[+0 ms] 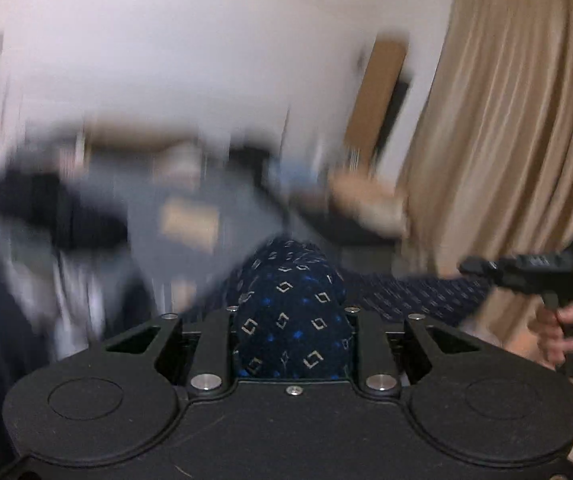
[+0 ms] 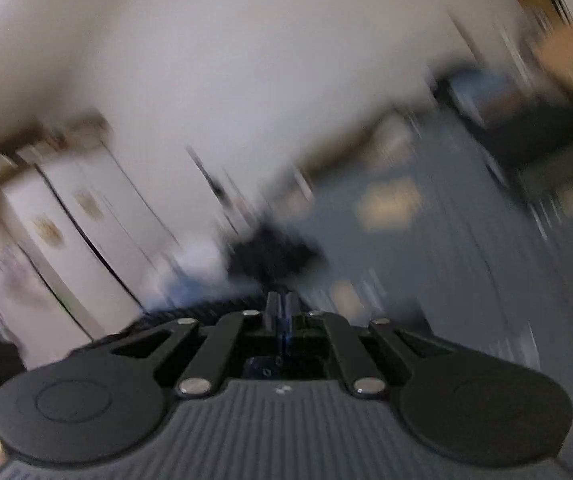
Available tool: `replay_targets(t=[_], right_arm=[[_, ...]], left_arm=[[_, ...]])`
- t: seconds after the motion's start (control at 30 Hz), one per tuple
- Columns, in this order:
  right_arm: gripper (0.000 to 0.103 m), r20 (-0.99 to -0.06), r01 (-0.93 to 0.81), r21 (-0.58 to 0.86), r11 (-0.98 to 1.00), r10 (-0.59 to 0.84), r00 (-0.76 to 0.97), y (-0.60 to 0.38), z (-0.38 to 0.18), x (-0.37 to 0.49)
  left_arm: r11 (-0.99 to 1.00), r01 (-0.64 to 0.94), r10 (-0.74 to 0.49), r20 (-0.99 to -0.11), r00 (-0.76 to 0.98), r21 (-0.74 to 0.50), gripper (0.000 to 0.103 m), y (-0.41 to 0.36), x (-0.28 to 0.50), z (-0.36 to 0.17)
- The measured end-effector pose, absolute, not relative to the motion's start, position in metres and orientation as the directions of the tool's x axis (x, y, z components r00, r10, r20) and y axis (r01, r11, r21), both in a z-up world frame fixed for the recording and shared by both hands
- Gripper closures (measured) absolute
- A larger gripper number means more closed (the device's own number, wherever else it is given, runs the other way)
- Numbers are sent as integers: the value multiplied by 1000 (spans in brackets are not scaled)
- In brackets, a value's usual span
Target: Fold clothes
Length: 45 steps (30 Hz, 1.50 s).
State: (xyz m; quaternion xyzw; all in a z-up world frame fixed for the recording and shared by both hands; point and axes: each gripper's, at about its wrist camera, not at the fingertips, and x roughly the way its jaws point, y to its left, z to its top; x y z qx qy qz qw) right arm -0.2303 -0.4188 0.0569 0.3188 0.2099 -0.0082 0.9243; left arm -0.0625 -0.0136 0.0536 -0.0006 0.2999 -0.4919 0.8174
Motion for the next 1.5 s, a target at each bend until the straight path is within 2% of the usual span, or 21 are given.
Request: replay_targets(t=[0.13,0.2,0.23,0.3,0.33,0.37,0.4,0.47,0.57,0.7,0.77,0.97,1.03,1.1,1.17,1.27,1.3,1.33,1.37,1.43,1.5], right_arm=[[99,-685,357,462,812,71,725,-408,-47,-220],[98,-786,402,369,838,50,616,-398,-80,-220],[98,-813,404,342,849,51,580,-393,-90,-222],[98,-801,401,348,848,47,596,-390,-89,-233],[98,-789,398,356,845,43,613,-389,-86,-240],[94,-753,393,379,838,32,657,-391,-76,-247],[90,-720,388,392,834,15,694,-394,-64,-248],[65,-647,372,409,833,-23,762,-392,-44,-249],[47,-497,282,446,850,-27,867,-388,-15,-239],[41,-361,169,483,859,19,933,-372,-6,-206],[40,-333,140,504,852,42,942,-364,-13,-185],[40,-304,50,526,849,133,943,-336,-43,-144],[40,-316,42,513,857,143,938,-327,-49,-139],[40,-332,46,513,857,149,931,-323,-54,-137],[40,-341,47,511,859,151,928,-323,-57,-136],[40,-353,50,508,860,155,923,-322,-61,-134],[40,-356,53,515,856,157,921,-323,-63,-133],[40,-361,56,522,851,161,919,-324,-65,-131],[40,-365,57,531,846,168,916,-324,-68,-131],[40,-374,63,539,840,172,911,-324,-73,-130],[40,-393,71,529,846,170,904,-322,-78,-128]], left_arm=[[612,729,-639,-736,225,-308,70,-27,-74,-58],[658,694,-564,-801,199,-291,66,-24,-75,-89],[672,684,-543,-817,195,-284,57,-19,-75,-97],[673,696,-550,-799,242,-252,36,-5,-81,-88],[670,706,-564,-775,284,-229,13,2,-79,-77],[668,716,-579,-747,328,-203,4,8,-77,-65],[666,725,-593,-715,370,-177,4,15,-74,-53],[661,734,-623,-659,422,-155,4,27,-63,-35],[683,716,-641,-591,490,-146,3,41,-43,-15],[714,678,-644,-544,538,-175,1,44,5,-13],[730,662,-631,-538,559,-168,1,39,30,-20],[719,636,-655,-579,486,-279,1,22,112,-66],[737,627,-622,-619,480,-254,1,17,138,-89],[776,614,-531,-675,512,-145,6,19,162,-110],[783,622,-452,-683,574,5,32,31,179,-125],[750,621,-377,-624,684,228,56,59,195,-133],[765,601,-368,-608,703,231,61,73,209,-129],[785,578,-360,-594,719,225,74,89,224,-125],[802,558,-350,-588,729,213,80,103,240,-120],[826,528,-335,-581,742,199,80,128,270,-110],[838,475,-265,-562,784,269,81,141,298,-103]])
